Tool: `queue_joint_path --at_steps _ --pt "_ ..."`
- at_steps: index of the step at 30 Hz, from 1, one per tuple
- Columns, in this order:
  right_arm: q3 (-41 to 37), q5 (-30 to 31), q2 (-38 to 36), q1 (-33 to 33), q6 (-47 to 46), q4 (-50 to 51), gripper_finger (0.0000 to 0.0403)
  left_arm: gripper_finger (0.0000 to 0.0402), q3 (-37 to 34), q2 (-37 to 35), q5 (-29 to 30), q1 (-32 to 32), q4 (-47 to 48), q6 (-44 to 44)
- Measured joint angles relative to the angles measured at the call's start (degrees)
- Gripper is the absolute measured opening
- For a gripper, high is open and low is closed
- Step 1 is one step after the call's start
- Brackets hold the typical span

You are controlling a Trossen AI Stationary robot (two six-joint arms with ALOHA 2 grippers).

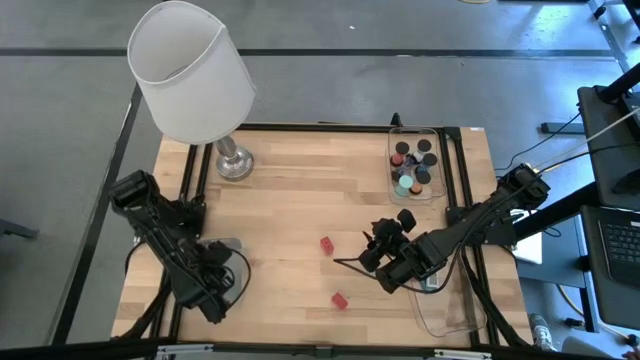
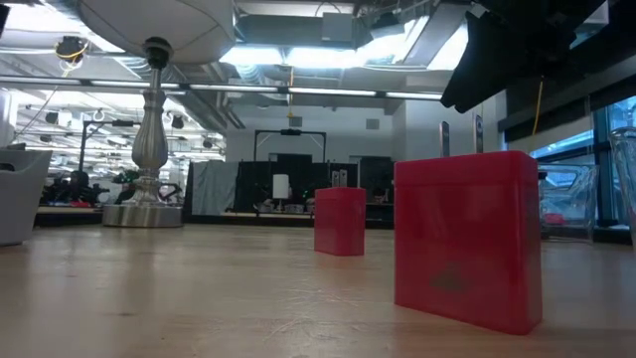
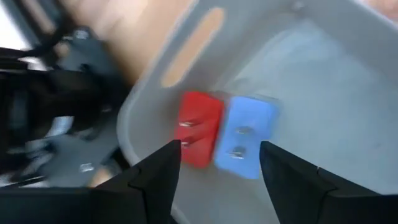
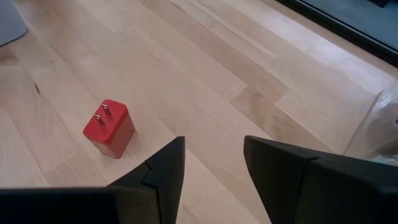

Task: Pick & Place Office items
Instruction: Put the top orange charger adapter into the white bin

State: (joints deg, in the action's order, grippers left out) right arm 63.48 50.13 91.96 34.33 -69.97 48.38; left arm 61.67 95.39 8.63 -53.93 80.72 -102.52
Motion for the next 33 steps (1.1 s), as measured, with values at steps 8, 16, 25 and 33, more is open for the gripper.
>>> queue_joint_path --at_steps 8,16,25,33 --pt "0.0 0.0 0.0 0.0 0.0 -1.2 0.0169 0.0219 7.0 0.0 2.8 3.7 7.5 9.4" --pt "0.0 -0.2 0.0 -0.9 0.0 -5.8 0.0169 0.0217 12.0 -0.1 18.5 7.4 5.4 17.1" --pt "0.0 -0.2 0.0 -2.2 1.3 -7.5 0.0193 0.0217 12.2 -0.1 30.4 13.4 -15.0 41.1" --pt "0.0 -3.4 0.0 -2.2 1.4 -12.2 0.0265 0.0217 11.7 -0.1 27.4 16.5 -30.5 66.7"
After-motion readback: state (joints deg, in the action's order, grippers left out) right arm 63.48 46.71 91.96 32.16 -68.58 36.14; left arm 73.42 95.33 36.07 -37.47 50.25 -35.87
